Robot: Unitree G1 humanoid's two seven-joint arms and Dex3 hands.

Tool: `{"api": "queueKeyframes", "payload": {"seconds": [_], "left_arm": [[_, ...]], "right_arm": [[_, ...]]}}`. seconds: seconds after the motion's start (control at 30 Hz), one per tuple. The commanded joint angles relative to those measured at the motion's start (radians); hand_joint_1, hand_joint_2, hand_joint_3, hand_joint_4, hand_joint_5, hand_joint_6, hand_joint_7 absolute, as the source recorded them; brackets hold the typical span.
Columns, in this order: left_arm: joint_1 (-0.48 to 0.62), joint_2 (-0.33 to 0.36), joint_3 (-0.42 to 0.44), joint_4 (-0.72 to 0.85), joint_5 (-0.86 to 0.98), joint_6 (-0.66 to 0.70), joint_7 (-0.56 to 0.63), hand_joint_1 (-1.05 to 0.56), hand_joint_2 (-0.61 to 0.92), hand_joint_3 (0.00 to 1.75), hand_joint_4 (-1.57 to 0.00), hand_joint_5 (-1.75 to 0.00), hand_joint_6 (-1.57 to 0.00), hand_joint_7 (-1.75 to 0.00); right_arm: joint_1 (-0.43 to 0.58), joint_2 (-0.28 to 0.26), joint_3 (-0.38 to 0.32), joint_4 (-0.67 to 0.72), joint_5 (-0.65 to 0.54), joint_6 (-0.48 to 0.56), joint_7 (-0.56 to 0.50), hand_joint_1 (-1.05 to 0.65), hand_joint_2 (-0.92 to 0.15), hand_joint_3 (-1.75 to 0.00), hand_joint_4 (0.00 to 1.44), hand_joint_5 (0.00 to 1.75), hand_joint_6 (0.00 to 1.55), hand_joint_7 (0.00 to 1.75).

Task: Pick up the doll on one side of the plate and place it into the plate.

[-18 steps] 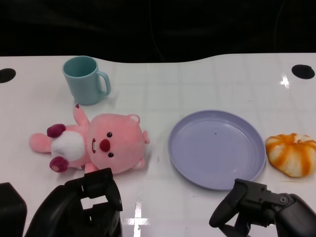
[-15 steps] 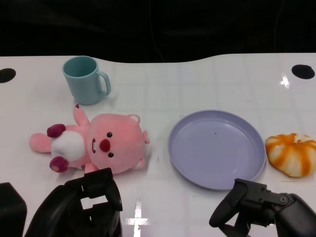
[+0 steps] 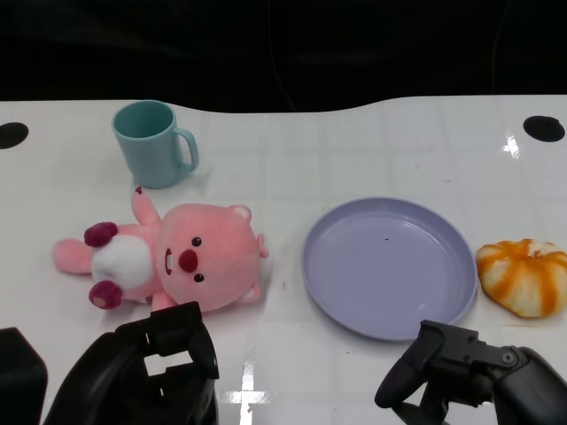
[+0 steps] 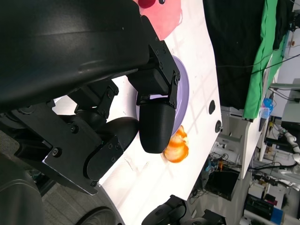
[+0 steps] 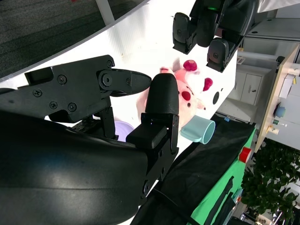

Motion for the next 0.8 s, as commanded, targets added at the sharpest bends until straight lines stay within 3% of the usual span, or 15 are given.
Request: {"api": "queueKeyframes", "payload": {"seconds": [0.03,0.43,0.57,0.7,0.8], "left_arm": [[-0.004,0.012,0.009,0.007,-0.001,-0.009,-0.01,-0.15,0.39,1.4,-0.9,-1.75,-0.78,-1.65],[-0.011,0.0,0.021,0.011,-0.017,-0.001,0.001,-0.15,0.4,1.37,-0.87,-1.74,-0.8,-1.59],[-0.023,-0.013,0.034,0.012,-0.036,0.007,0.009,-0.16,0.42,1.26,-0.84,-1.6,-0.8,-1.35],[-0.041,-0.026,0.057,0.016,-0.068,0.01,0.015,-0.21,0.34,1.3,-0.74,-1.47,-0.74,-1.15],[-0.055,-0.034,0.08,0.01,-0.087,0.015,0.033,-0.25,0.49,0.99,-0.65,-1.31,-0.68,-0.88]], "right_arm": [[0.0,-0.009,-0.014,-0.007,0.007,0.005,0.002,-0.23,-0.92,-0.36,0.63,1.6,0.56,1.32],[-0.004,-0.008,-0.012,0.005,0.003,-0.009,0.0,-0.25,-0.92,-0.35,0.64,1.6,0.57,1.32],[-0.012,-0.007,-0.015,0.013,0.009,-0.011,0.002,-0.24,-0.92,-0.35,0.64,1.6,0.57,1.32],[-0.018,-0.009,-0.018,0.022,0.013,-0.019,0.004,-0.24,-0.92,-0.36,0.64,1.6,0.57,1.32],[-0.02,-0.009,-0.016,0.027,0.011,-0.021,0.004,-0.25,-0.92,-0.36,0.65,1.6,0.58,1.33]]}}
